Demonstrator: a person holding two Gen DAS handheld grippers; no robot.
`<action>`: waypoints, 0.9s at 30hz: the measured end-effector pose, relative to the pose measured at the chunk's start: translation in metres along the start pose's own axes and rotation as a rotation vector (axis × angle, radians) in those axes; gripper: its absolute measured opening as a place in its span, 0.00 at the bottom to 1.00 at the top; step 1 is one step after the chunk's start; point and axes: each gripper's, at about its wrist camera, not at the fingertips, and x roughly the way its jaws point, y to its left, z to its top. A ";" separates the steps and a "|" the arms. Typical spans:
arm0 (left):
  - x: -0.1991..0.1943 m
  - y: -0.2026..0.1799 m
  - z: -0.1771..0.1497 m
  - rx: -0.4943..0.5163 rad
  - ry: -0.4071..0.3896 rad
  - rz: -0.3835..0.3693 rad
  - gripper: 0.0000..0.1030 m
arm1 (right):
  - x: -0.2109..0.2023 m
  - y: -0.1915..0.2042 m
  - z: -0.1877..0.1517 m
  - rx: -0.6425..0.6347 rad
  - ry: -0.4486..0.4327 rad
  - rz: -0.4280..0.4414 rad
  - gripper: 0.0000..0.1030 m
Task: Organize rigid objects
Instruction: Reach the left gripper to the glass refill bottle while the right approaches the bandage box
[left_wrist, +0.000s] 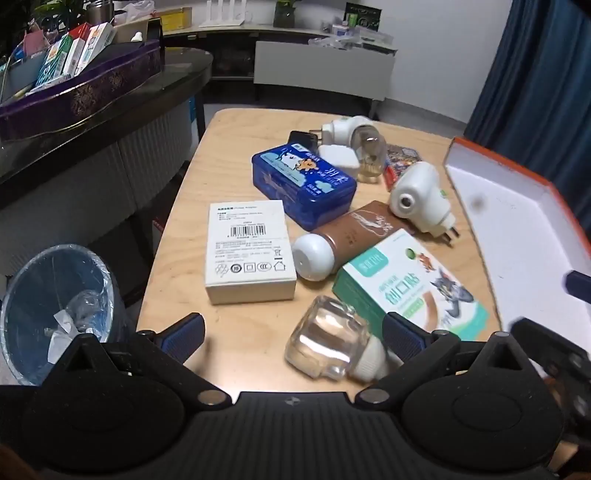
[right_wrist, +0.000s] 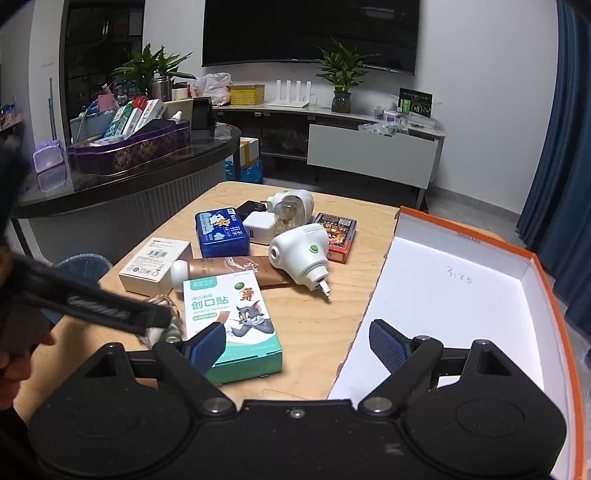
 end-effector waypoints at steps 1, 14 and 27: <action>0.004 -0.001 0.000 0.005 0.013 0.001 1.00 | -0.015 0.000 0.001 -0.001 0.007 0.000 0.97; -0.001 0.017 -0.010 0.014 0.036 -0.004 1.00 | -0.025 0.006 -0.015 0.056 0.028 0.022 0.97; 0.016 -0.008 -0.010 0.135 -0.021 -0.041 1.00 | -0.004 0.020 -0.019 0.083 0.058 0.063 0.97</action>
